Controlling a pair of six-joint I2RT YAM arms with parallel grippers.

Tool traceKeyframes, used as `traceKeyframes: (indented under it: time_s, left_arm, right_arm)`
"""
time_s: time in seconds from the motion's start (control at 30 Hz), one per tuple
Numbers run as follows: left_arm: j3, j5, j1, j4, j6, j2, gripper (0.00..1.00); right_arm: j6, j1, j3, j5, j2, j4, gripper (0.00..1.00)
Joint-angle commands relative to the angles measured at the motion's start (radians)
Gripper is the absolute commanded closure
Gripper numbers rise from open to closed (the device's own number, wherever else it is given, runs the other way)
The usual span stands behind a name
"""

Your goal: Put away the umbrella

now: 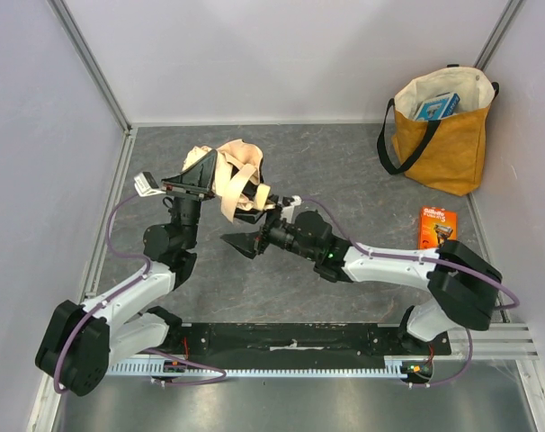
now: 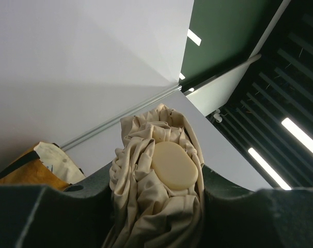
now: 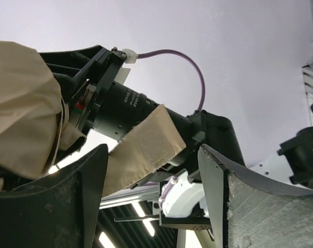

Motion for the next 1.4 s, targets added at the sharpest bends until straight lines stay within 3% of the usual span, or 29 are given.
traceKeyframes:
  time_s: [0.0,0.17,0.3,0.47,0.57,0.7,0.97,1.17,1.37]
  left_arm:
    - [0.027,-0.015,0.006,0.392,-0.009,-0.051,0.98]
    - [0.021,-0.019,0.008,0.392,-0.019,-0.063,0.98]
    - [0.024,-0.017,0.008,0.392,-0.043,-0.054,0.98]
    - [0.036,-0.003,0.006,0.392,-0.085,-0.044,0.98]
    - [0.037,0.006,0.005,0.390,-0.118,-0.048,0.98]
    - [0.028,0.009,0.008,0.358,-0.266,-0.046,0.98]
    - [-0.016,0.043,-0.003,0.277,-0.426,-0.083,0.98]
    - [-0.021,0.129,-0.003,0.042,-0.521,-0.176,0.98]
    - [-0.036,0.228,-0.003,-0.365,-0.553,-0.349,0.98]
  right_arm:
    - [0.431,0.013,0.137,-0.031,0.071,0.097,0.27]
    - [0.447,0.018,0.123,0.003,0.071,0.122,0.42]
    - [0.424,0.024,0.123,0.029,0.053,0.099,0.47]
    - [0.389,0.025,0.121,0.040,0.065,0.093,0.76]
    - [0.352,0.024,0.124,0.044,0.102,0.154,1.00]
    - [0.278,-0.014,0.167,0.025,0.208,0.356,1.00]
    - [0.068,-0.070,0.302,-0.034,0.340,0.417,1.00]
    - [-0.189,-0.149,0.367,-0.088,0.335,0.353,1.00]
    - [-0.372,-0.222,0.380,-0.126,0.318,0.378,1.00]
